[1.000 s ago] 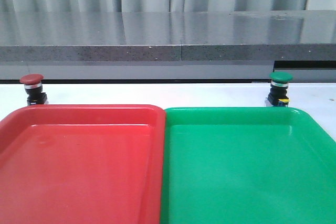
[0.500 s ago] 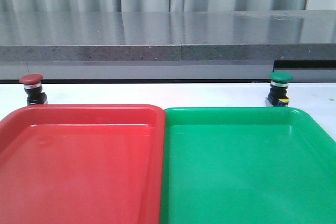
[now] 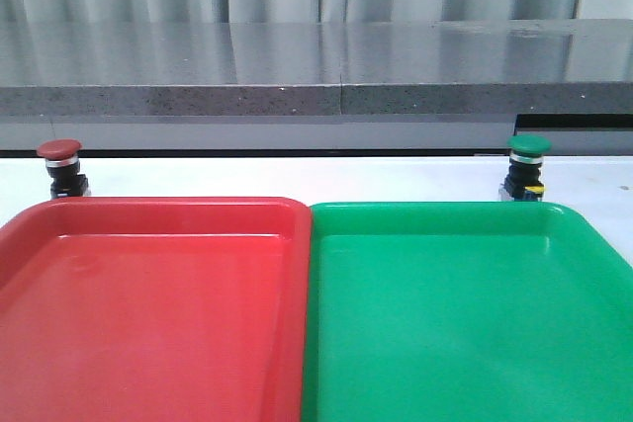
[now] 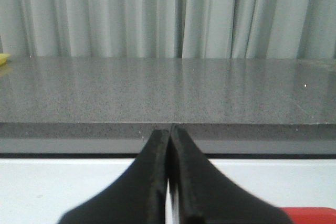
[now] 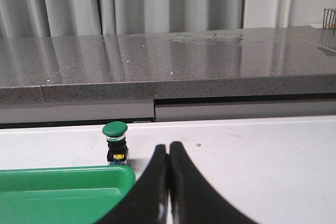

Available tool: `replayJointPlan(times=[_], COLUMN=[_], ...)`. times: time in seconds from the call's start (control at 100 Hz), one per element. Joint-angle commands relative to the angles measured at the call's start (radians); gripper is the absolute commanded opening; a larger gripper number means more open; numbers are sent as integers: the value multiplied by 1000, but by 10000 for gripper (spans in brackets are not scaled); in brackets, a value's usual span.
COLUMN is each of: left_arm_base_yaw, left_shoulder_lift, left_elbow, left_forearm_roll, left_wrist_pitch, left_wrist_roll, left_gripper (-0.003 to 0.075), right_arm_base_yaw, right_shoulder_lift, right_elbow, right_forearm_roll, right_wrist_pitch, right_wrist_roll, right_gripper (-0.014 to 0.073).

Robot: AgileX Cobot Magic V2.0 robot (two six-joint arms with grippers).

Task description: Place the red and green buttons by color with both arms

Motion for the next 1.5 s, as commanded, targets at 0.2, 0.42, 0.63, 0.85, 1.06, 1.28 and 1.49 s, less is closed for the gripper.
replayJointPlan(times=[0.2,0.42,0.63,0.85,1.06,1.28,1.49], left_arm_base_yaw=[-9,-9,-9,-9,-9,-9,-9], left_shoulder_lift=[298,460,588,770,970,1188,1352], left_elbow=[-257,-346,-400,-550,-730,-941,-1095], left_forearm_roll=[2,2,2,-43,-45,-86,-89], left_wrist_pitch=[107,105,88,278,439,628,729], left_wrist_roll=[-8,-8,-8,-8,-8,-8,-8], left_gripper=[-8,374,640,638,638,638,638], right_arm_base_yaw=[1,1,1,1,1,1,1], right_shoulder_lift=[-20,-20,-20,-20,-20,-20,-20], right_elbow=[-19,-19,-19,-19,-19,-19,-19], right_forearm_roll=[-9,-9,-9,-9,-9,-9,-9], right_wrist_pitch=[-70,-70,-70,-70,-70,-70,-70], right_wrist_roll=[-8,-8,-8,-8,-8,-8,-8], right_gripper=[-63,-63,-63,-63,-63,-63,-63])
